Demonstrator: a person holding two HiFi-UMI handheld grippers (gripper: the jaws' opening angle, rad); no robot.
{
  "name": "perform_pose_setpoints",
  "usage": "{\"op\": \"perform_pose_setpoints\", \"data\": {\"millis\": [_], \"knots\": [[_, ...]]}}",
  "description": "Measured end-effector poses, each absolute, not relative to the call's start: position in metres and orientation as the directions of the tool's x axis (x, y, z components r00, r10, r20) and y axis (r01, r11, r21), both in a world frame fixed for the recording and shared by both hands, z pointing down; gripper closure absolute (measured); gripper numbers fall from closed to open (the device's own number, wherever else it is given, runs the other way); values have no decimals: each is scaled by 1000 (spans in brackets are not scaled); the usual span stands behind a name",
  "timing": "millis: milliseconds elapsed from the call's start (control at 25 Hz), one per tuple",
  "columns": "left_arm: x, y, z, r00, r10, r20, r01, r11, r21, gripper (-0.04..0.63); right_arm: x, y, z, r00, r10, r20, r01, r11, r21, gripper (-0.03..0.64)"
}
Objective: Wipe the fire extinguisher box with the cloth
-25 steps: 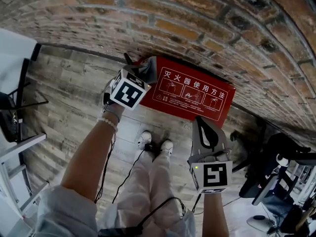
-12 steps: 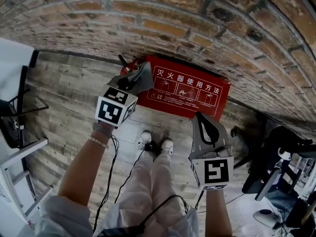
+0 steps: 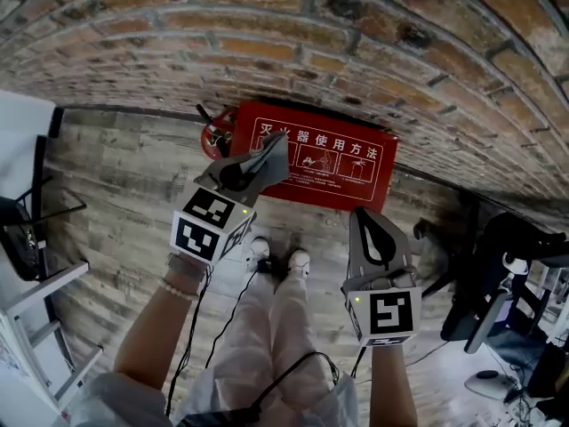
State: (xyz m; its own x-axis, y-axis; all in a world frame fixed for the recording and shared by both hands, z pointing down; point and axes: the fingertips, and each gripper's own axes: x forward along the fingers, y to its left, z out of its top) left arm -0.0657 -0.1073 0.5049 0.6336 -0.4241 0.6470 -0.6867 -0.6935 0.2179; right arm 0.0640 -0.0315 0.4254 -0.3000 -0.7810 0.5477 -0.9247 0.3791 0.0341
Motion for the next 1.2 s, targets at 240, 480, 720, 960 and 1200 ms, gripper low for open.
{"op": "perform_pose_setpoints", "data": {"millis": [240,480,720,960,1200], "knots": [[-6,-85,499,696,-347,629,-600,-761,245,581,94,-15,429,-256,-790,556,-945,325,26,607],[48,-70,501,731,-285,620,-535,-804,261,581,127,1,433,-208,-801,561,-963,269,28,607],[103,-46,508,762,-204,614,-464,-834,299,581,154,14,439,-174,-806,566,-974,224,21,608],[143,-24,528,766,-139,628,-433,-833,344,581,173,20,443,-155,-805,572,-980,198,12,609],[157,-17,558,725,-114,679,-445,-830,336,581,184,24,449,-153,-804,575,-981,192,7,607]]}}
